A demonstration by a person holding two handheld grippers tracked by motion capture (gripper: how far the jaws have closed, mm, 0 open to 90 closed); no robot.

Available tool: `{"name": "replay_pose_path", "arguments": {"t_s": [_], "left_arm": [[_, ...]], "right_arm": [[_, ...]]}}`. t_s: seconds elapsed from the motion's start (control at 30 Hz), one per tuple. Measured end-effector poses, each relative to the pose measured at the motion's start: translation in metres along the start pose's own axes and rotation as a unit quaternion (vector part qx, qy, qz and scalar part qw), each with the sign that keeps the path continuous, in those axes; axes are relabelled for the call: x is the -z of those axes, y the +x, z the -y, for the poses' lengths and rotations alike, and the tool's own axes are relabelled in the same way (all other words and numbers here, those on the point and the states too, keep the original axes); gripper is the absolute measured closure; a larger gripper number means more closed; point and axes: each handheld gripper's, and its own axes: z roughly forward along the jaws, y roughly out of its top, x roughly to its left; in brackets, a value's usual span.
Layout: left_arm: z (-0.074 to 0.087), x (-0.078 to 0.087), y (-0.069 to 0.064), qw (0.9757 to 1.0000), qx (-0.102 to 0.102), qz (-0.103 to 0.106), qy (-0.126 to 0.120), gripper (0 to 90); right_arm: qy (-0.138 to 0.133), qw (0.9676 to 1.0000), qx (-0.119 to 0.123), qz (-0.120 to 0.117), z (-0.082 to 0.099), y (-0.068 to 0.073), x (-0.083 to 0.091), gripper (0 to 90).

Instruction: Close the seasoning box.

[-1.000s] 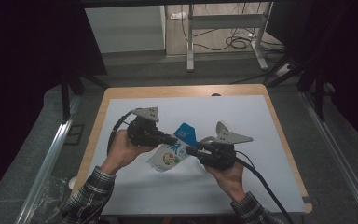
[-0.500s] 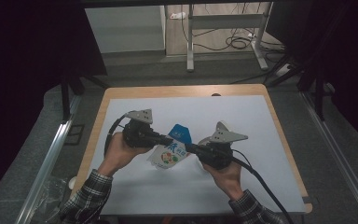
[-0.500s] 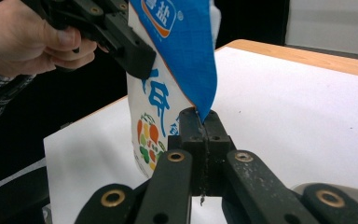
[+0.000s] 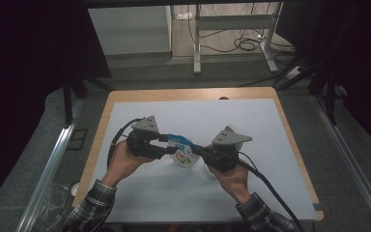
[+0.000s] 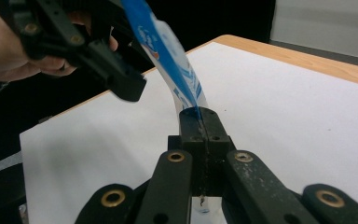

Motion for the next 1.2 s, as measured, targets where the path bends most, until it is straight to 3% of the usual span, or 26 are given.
{"name": "replay_pose_path", "arguments": {"t_s": [0.1,0.27,0.43,0.53,0.6,0.67,0.7,0.73,0.87,1.03,1.2], "left_arm": [[0.006,0.000,-0.001,0.9997,0.008,-0.021,0.000,35.5],[0.015,0.002,-0.001,0.9982,0.018,-0.057,0.003,24.0],[0.030,-0.001,-0.003,0.9946,0.039,-0.095,0.015,11.3],[0.041,-0.004,-0.005,0.9926,0.055,-0.105,0.024,6.4],[0.048,-0.006,-0.006,0.9914,0.066,-0.110,0.027,5.0],[0.059,-0.009,-0.007,0.9882,0.077,-0.128,0.033,3.9],[0.059,-0.009,-0.007,0.9882,0.077,-0.128,0.033,3.8],[0.067,-0.011,-0.010,0.9858,0.085,-0.139,0.042,3.5],[0.079,-0.016,-0.015,0.9842,0.091,-0.143,0.052,2.9],[0.097,-0.024,-0.021,0.9790,0.098,-0.166,0.066,1.9],[0.112,-0.031,-0.024,0.9759,0.108,-0.178,0.066,0.7]], "right_arm": [[0.002,1.0000,0.001,0.002,-0.003,0.001,-0.002,90.0],[0.007,0.9999,0.003,0.006,-0.009,0.001,-0.007,90.0],[0.016,0.9998,0.003,0.014,-0.017,0.000,-0.014,90.0],[0.020,0.9997,0.004,0.016,-0.021,0.000,-0.019,90.0],[0.023,0.9996,0.008,0.017,-0.025,-0.001,-0.022,90.0],[0.026,0.9994,0.011,0.019,-0.029,0.000,-0.026,90.0],[0.026,0.9994,0.011,0.019,-0.029,0.000,-0.026,90.0],[0.028,0.9993,0.016,0.021,-0.034,0.001,-0.030,90.0],[0.032,0.9990,0.018,0.024,-0.039,0.001,-0.039,90.0],[0.039,0.9986,0.022,0.030,-0.043,-0.001,-0.052,90.0],[0.048,0.9979,0.022,0.038,-0.044,-0.004,-0.065,90.0]]}}
